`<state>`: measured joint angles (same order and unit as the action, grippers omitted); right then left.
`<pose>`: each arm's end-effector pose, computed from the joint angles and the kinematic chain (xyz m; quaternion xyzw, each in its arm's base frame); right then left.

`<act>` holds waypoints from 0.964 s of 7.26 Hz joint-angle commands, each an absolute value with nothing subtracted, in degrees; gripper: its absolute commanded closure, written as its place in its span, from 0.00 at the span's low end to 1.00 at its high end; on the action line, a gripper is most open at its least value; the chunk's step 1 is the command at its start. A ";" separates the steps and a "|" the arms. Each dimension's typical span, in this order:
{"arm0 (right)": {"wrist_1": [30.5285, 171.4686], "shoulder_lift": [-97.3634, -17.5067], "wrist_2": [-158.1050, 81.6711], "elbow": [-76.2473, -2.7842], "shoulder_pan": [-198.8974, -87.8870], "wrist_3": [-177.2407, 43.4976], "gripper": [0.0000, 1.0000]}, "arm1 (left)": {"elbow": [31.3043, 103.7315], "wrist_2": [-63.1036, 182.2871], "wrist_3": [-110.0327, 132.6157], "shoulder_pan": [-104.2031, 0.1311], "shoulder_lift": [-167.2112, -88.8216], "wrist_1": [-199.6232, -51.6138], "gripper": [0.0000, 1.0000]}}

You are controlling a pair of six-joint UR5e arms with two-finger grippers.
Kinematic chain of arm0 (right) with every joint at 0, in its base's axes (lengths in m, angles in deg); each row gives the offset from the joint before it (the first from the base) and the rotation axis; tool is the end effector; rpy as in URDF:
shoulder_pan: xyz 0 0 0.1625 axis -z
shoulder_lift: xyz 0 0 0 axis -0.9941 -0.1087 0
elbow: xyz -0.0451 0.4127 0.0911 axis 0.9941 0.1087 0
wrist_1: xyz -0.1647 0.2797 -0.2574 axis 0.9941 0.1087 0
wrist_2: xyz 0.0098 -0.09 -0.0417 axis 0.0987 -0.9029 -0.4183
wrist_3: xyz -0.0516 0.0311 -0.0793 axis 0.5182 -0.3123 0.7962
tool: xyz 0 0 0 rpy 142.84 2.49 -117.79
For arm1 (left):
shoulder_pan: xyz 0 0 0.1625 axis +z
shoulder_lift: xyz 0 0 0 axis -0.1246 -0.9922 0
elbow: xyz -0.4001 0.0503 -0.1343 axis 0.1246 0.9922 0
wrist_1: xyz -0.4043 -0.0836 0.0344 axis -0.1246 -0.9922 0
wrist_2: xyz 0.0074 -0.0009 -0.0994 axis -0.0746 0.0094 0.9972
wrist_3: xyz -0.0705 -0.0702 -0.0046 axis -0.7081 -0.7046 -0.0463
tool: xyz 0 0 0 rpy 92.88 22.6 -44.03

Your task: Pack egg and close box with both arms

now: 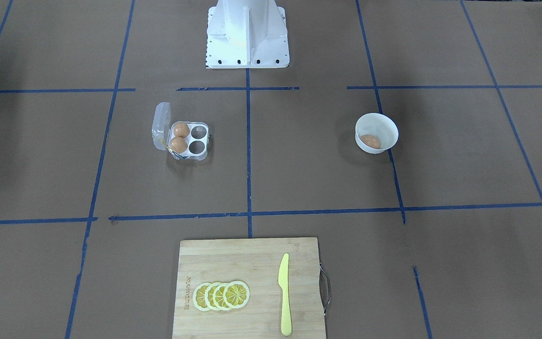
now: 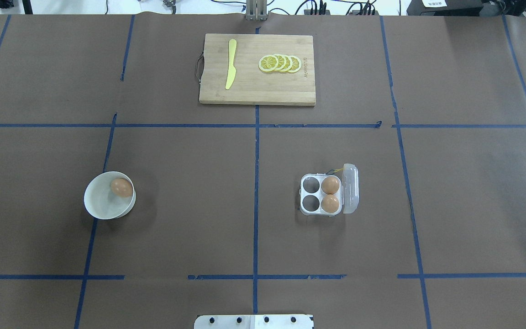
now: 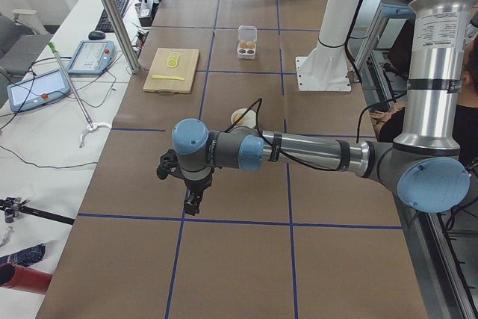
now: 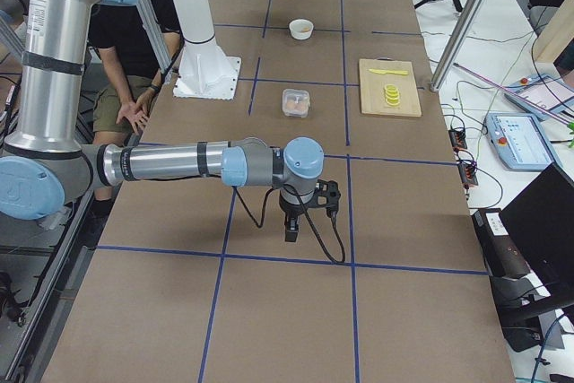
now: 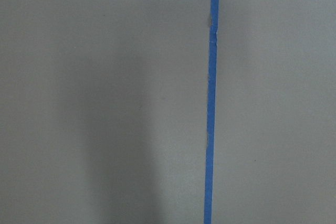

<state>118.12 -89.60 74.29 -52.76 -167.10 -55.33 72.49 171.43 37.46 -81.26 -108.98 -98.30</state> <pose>0.0151 -0.4075 0.6190 -0.0367 -0.3852 -0.0148 0.9220 -0.0510 -0.5016 0.6056 0.0758 0.3640 0.1227 0.9202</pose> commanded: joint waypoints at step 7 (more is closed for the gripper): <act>116.10 -88.45 77.19 -53.14 -166.99 -55.11 0.00 | 75.25 172.18 38.33 -81.08 -108.25 -100.31 0.00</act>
